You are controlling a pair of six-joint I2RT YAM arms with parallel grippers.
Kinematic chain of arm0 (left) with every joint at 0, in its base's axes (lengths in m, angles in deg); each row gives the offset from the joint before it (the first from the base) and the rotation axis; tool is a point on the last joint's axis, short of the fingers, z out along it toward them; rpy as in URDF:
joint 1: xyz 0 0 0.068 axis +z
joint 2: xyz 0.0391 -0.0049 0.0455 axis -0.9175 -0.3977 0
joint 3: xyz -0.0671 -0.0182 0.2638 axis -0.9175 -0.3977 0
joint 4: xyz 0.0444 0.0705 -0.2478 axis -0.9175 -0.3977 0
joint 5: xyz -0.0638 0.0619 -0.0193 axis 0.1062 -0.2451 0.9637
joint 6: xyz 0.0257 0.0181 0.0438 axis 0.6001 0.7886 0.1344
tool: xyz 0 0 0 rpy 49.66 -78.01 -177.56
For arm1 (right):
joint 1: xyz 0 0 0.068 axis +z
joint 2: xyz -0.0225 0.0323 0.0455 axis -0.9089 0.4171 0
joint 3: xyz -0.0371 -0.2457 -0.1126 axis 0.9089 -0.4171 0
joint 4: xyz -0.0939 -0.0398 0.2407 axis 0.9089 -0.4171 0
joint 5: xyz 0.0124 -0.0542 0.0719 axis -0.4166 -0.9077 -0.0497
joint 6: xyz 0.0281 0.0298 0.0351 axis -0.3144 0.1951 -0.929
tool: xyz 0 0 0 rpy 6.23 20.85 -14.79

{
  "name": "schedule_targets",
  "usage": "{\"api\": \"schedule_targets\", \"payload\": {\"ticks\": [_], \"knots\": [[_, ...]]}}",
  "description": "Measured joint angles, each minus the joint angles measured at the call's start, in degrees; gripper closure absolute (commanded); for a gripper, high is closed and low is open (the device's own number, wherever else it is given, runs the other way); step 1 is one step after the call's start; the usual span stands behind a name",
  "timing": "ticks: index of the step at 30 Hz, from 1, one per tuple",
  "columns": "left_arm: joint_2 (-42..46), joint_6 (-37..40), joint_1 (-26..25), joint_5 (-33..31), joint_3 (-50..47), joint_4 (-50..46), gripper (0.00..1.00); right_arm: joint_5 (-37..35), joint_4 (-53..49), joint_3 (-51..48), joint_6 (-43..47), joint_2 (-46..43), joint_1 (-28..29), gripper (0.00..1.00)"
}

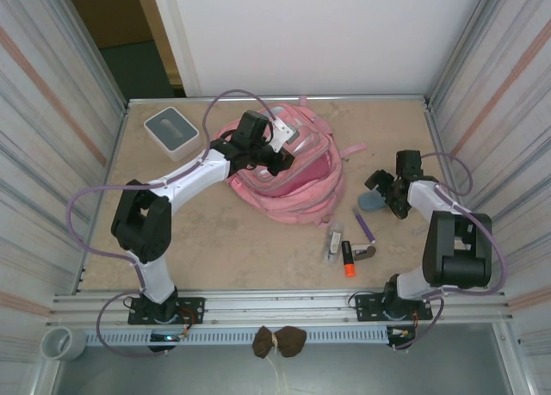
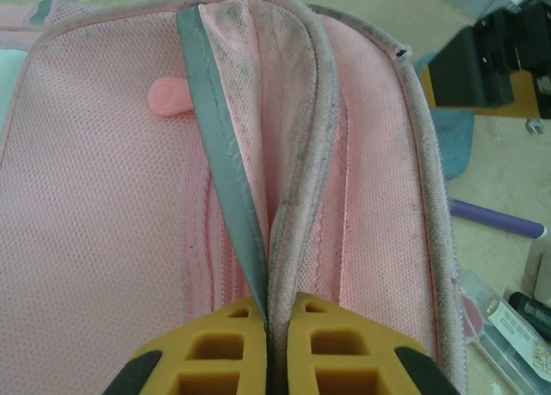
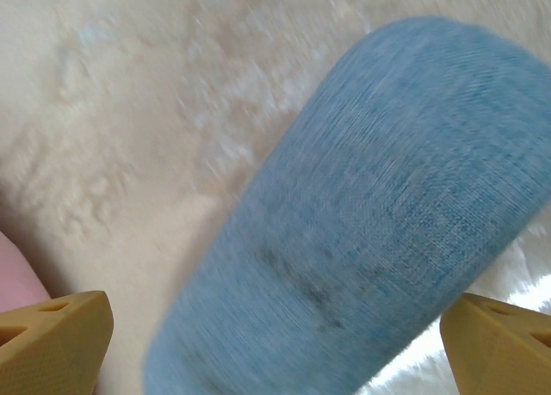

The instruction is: Pack the student bag

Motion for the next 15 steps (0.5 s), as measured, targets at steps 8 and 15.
{"api": "schedule_targets", "payload": {"ticks": [8,15], "knots": [[-0.1,0.0,0.1,0.0,0.0,-0.3,1.00,-2.0,0.7,6.3,1.5,8.6,0.8,0.09],[-0.2,-0.4,0.4,0.0,0.0,-0.3,1.00,-6.5,-2.1,5.1,3.9,9.2,5.2,0.25]]}}
